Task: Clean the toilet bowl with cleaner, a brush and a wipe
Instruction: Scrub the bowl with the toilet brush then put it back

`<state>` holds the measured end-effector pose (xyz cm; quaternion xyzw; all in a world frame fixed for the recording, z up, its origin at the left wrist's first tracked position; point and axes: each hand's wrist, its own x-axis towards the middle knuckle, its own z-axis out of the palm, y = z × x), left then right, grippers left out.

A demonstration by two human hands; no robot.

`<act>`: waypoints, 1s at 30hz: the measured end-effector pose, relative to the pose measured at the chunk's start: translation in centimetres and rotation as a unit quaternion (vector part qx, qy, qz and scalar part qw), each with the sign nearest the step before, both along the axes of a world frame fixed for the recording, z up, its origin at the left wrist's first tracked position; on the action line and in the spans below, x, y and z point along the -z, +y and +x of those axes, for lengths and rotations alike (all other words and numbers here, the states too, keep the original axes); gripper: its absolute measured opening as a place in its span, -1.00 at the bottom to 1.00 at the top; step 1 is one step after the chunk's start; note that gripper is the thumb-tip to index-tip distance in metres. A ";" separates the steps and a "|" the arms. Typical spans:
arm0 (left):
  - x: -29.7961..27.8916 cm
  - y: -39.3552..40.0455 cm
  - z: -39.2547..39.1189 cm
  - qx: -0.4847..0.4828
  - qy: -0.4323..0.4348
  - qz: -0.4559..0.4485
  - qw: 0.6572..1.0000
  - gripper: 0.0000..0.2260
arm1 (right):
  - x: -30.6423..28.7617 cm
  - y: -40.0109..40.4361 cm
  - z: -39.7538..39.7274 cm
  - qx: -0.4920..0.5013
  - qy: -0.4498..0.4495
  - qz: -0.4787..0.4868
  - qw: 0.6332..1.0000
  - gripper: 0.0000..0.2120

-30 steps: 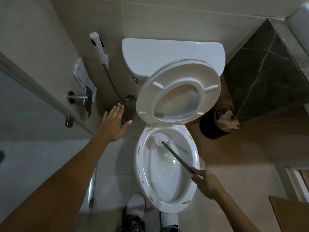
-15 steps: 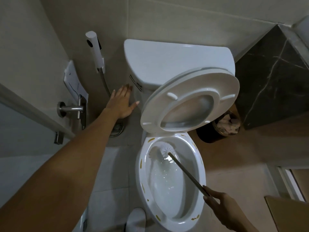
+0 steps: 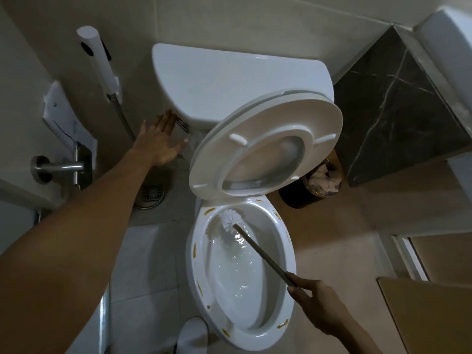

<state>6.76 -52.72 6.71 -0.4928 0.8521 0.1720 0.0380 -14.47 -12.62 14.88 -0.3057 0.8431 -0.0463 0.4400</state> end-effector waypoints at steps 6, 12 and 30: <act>-0.1 -0.5 0.2 0.015 -0.021 0.004 1.000 -0.32 | 0.3 0.3 -0.2 0.014 0.001 0.013 1.000 -0.67; -0.3 -0.3 -0.2 0.005 -0.021 0.043 0.999 -0.30 | 1.3 0.7 -0.5 0.010 0.001 0.045 0.999 -0.64; -0.2 -0.6 0.1 0.014 -0.013 0.052 0.998 -0.31 | 0.2 0.1 -0.1 0.006 -0.001 0.045 0.999 -0.62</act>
